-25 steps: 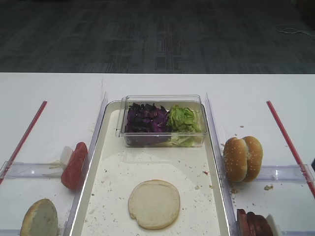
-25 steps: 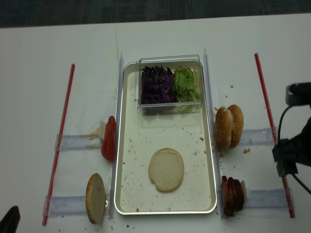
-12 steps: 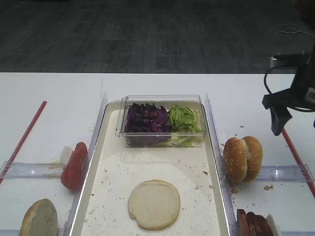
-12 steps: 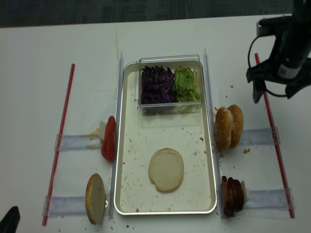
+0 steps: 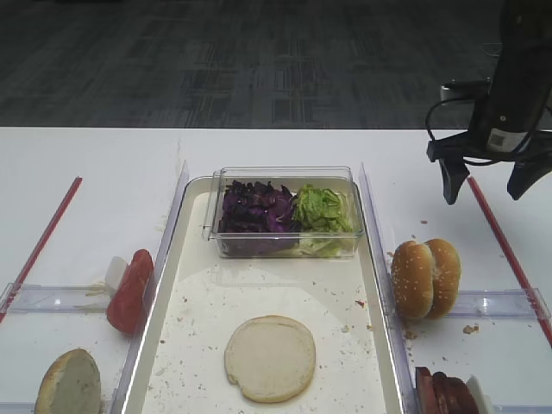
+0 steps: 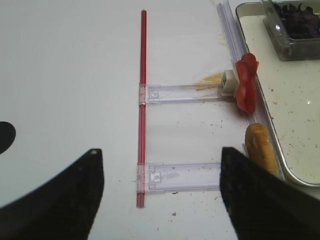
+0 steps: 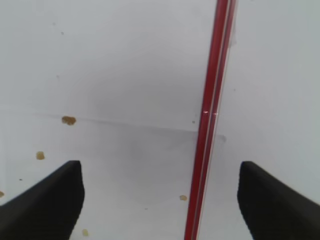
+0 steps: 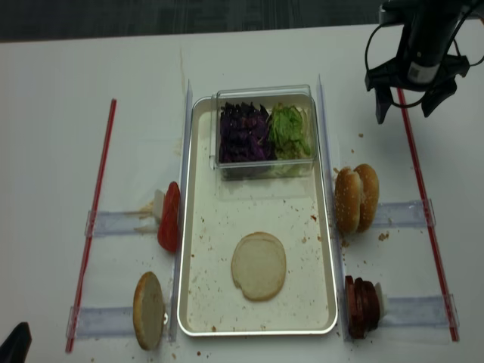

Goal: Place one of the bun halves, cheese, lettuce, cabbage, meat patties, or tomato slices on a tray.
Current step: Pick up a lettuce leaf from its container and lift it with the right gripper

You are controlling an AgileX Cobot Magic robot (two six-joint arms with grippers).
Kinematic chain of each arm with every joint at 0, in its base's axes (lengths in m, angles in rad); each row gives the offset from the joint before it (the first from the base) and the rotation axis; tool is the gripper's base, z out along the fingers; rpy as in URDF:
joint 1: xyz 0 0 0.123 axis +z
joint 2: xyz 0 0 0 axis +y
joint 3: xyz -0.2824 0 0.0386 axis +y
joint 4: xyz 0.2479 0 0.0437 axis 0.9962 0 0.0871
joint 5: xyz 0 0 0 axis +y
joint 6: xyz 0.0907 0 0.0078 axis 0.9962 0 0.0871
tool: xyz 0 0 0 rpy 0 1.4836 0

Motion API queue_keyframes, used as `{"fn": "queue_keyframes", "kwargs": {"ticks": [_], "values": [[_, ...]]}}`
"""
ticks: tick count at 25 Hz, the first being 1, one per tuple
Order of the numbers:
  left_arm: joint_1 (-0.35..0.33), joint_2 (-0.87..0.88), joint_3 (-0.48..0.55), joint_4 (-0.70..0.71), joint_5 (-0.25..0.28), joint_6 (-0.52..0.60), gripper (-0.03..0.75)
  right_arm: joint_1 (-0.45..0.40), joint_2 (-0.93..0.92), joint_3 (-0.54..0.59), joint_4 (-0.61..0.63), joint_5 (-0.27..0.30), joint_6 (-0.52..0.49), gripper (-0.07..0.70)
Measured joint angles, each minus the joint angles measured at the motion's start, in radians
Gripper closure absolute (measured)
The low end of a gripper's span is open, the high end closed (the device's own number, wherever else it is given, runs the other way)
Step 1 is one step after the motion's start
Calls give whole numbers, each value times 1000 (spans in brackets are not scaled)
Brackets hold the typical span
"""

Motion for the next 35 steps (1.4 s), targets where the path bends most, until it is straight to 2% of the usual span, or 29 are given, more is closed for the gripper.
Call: {"fn": "queue_keyframes", "kwargs": {"ticks": [5,12,15,23,27,31,35], "values": [[0,0,0,0,0,0,228,0,2,-32,9,13,-7,-18],[0,0,0,0,0,0,228,19,2,-119,92,57,-29,-18],[0,0,0,0,0,0,228,66,2,-150,92,64,-28,-18],[0,0,0,0,0,0,228,272,4,-178,90,66,-32,-18],[0,0,0,0,0,0,228,357,9,-178,90,43,-34,-18],[0,0,0,0,0,0,228,405,16,-178,90,25,-36,-18],[0,0,0,0,0,0,228,418,19,-178,97,8,-49,-18]]}}
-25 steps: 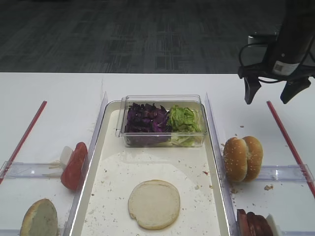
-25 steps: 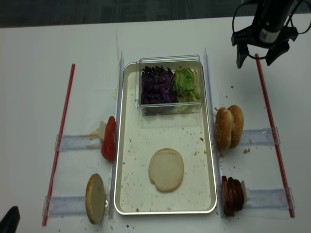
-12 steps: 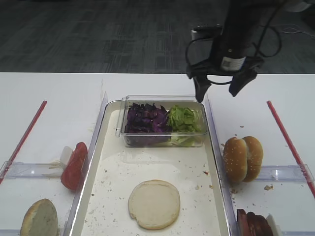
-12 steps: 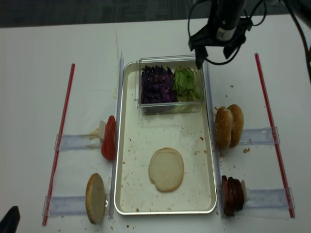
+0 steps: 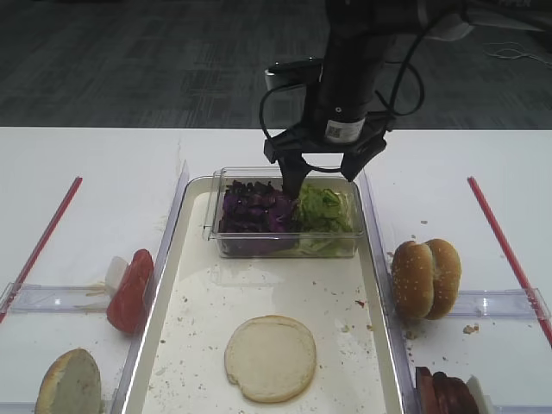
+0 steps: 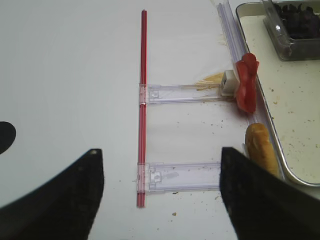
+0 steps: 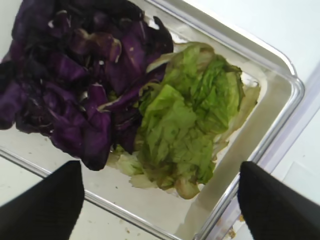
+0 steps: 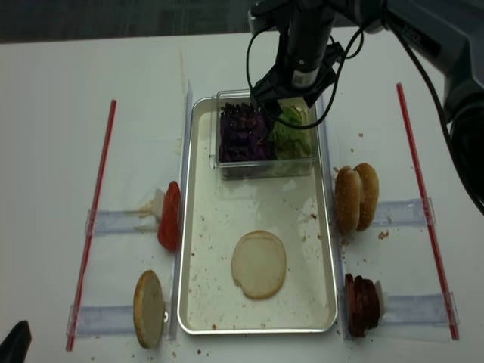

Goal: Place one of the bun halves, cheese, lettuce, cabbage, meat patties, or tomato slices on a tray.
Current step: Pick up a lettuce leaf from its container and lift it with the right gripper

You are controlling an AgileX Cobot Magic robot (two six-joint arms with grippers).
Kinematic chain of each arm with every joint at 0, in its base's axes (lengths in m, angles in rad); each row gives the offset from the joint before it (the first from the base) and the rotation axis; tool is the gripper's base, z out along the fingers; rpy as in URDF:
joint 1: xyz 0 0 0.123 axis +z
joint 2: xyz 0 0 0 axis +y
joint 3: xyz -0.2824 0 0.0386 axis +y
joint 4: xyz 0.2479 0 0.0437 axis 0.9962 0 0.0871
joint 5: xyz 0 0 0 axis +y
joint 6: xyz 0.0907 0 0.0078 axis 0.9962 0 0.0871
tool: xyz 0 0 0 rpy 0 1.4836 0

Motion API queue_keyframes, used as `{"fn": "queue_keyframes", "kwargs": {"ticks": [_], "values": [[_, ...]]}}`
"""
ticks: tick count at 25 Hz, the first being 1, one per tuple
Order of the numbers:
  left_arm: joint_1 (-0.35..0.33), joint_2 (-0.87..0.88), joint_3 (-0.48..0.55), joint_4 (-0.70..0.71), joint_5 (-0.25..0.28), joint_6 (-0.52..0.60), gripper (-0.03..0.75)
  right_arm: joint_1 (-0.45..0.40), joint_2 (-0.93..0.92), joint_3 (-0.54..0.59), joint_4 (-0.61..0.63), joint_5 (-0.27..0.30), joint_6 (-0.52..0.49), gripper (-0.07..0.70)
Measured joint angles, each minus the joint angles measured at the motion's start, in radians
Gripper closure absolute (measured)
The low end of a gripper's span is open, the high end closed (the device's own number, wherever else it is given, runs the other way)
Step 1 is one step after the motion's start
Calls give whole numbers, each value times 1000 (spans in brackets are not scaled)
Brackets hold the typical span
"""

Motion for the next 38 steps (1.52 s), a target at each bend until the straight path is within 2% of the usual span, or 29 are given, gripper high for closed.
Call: {"fn": "queue_keyframes", "kwargs": {"ticks": [5,11,20,23,24,26,28,30,38], "values": [[0,0,0,0,0,0,228,0,36,0,6,-6,-20,-13],[0,0,0,0,0,0,228,0,77,0,19,-20,-28,59],[0,0,0,0,0,0,228,0,117,0,6,-26,-28,83],[0,0,0,0,0,0,228,0,119,0,-5,-26,-28,179],[0,0,0,0,0,0,228,0,119,0,-10,-28,-28,246],[0,0,0,0,0,0,228,0,119,0,-23,-28,-28,437],[0,0,0,0,0,0,228,0,119,0,-35,-28,-28,546],[0,0,0,0,0,0,228,0,119,0,-39,-28,-28,570],[0,0,0,0,0,0,228,0,119,0,-41,-26,-28,573]]}}
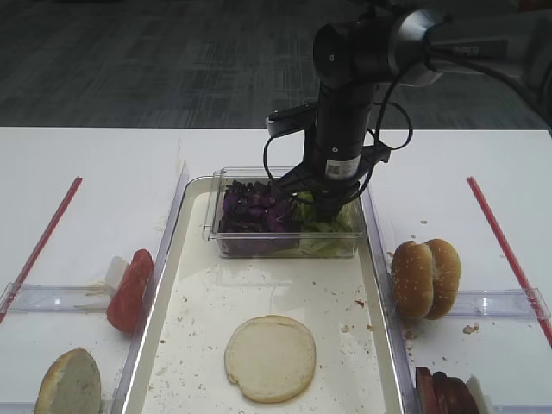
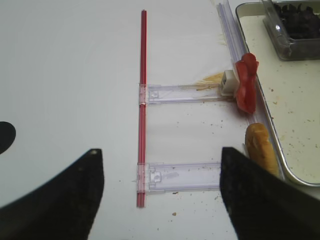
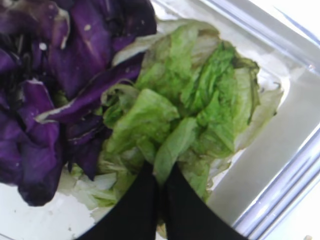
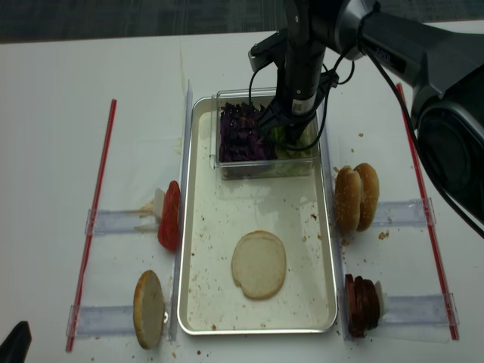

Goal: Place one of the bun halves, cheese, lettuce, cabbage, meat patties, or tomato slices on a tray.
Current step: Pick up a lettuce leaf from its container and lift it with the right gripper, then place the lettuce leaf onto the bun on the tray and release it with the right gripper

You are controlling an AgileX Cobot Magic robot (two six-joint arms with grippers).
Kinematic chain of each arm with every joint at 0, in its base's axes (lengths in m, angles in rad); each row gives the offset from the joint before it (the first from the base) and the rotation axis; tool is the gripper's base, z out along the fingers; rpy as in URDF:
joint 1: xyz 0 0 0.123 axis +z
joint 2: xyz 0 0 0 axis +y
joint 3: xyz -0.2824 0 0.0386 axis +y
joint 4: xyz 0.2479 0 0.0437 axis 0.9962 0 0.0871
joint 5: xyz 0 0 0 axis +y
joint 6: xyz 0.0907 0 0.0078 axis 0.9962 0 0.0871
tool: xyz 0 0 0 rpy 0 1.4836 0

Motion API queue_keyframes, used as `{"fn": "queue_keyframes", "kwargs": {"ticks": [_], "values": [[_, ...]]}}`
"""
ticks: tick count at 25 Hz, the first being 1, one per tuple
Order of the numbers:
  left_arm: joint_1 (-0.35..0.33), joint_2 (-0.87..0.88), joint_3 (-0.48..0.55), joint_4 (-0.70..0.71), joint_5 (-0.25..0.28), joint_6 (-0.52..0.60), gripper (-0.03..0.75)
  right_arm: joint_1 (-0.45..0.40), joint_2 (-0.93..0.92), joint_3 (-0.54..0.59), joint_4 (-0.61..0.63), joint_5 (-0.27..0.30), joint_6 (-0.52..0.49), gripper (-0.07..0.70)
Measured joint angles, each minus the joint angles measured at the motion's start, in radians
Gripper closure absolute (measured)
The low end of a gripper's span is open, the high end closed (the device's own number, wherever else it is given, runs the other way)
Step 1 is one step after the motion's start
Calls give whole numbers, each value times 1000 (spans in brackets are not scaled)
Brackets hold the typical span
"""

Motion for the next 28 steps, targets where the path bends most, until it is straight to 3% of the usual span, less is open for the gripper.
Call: {"fn": "queue_keyframes", "kwargs": {"ticks": [9,20,28], "values": [[0,0,0,0,0,0,228,0,-94,0,0,10,0,573],[0,0,0,0,0,0,228,0,-162,-20,0,90,0,573],[0,0,0,0,0,2,228,0,-169,-16,-1,97,6,573]]}}
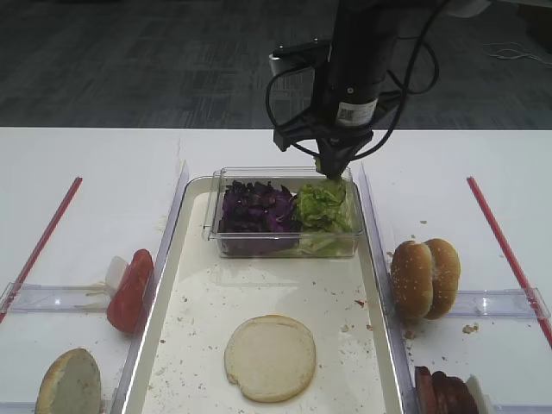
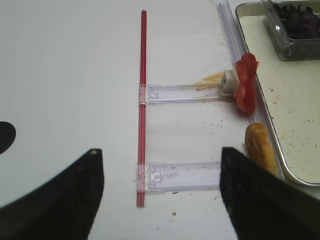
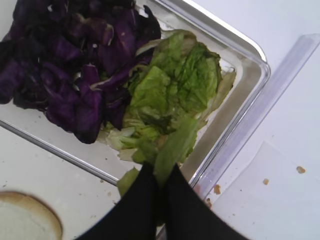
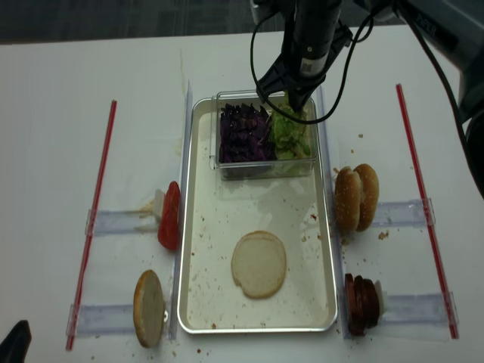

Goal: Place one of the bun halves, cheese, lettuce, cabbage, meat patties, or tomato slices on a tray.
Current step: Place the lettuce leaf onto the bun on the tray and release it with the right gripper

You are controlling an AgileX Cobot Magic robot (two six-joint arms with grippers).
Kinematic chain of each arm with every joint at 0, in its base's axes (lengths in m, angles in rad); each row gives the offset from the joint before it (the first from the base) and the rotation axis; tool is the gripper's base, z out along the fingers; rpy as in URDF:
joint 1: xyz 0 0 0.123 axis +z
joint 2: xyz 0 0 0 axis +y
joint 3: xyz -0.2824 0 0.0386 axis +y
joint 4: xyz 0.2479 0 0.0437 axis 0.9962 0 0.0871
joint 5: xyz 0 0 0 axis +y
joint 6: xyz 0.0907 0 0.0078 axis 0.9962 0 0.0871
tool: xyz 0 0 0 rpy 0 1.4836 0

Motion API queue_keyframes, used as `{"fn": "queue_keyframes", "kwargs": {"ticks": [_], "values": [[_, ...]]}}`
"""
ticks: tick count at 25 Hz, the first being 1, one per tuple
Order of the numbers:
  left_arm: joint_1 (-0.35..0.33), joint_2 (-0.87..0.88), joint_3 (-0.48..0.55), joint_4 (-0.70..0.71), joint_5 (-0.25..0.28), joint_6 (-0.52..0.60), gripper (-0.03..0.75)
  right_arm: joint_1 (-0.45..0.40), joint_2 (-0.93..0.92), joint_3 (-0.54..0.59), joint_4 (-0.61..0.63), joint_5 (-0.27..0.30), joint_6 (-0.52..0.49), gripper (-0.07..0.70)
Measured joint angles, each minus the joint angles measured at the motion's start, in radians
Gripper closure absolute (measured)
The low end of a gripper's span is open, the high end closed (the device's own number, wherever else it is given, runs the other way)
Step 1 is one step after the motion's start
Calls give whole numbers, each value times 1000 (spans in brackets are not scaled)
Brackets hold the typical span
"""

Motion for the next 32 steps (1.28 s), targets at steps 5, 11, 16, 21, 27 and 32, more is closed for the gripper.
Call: {"fn": "queue_keyframes", "kwargs": {"ticks": [5,11,16,21,27,32], "values": [[0,0,0,0,0,0,228,0,-81,110,-2,-2,2,573],[0,0,0,0,0,0,228,0,-228,368,0,-48,5,573],[0,0,0,0,0,0,228,0,-335,517,0,-104,8,573],[0,0,0,0,0,0,228,21,-343,527,10,-122,8,573],[0,0,0,0,0,0,228,203,-325,527,31,-152,6,573],[0,0,0,0,0,0,228,340,-303,527,36,-183,28,573]]}}
